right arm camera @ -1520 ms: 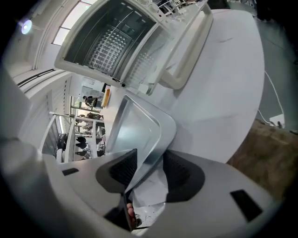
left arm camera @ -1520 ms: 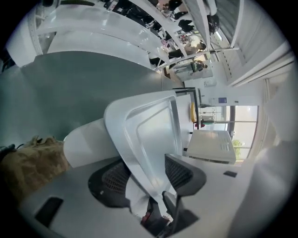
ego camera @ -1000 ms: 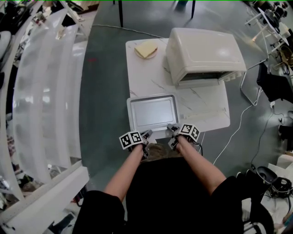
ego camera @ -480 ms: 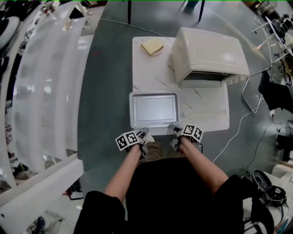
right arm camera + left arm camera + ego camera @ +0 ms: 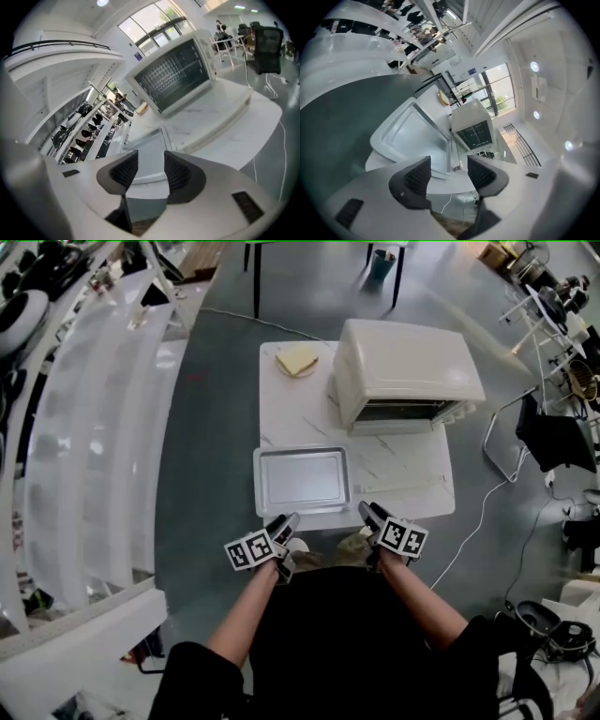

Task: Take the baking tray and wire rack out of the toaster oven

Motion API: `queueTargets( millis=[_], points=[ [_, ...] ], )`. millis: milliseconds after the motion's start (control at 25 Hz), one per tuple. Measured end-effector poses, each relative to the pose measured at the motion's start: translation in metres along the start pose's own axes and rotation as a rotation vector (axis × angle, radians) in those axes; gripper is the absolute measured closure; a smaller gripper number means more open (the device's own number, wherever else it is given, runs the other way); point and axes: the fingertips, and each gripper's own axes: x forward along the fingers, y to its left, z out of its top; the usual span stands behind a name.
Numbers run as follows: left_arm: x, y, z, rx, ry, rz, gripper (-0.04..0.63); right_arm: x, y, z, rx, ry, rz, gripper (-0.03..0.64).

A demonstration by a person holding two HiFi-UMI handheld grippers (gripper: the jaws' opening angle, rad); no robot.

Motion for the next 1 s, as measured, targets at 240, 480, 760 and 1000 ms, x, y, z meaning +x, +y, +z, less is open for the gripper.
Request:
queueTargets(
  millis=[240,480,760,1000],
  points=[
    [0.006,-0.088,0.027,0.228,-0.127,-0.162,0.365,-0.064,0.015,0.050,-0.111,-0.165,0.058,0.439],
    [0.024,-0.170,0.041,0.367,-0.216,-0.276,0.454,-0.103,0.023,0.093,-0.118,-0.279,0.107,0.473],
    [0.077,-0.213,0.044,0.265,-0.282,-0.297,0.575,-0.131,-0.009,0.157,-0.218,-0.404,0.109,0.580],
    [0.145,-0.232,0.030,0.187,-0.281,-0.242,0.575,-0.129,-0.064,0.207,-0.101,-0.394,0.168,0.589]
  ],
)
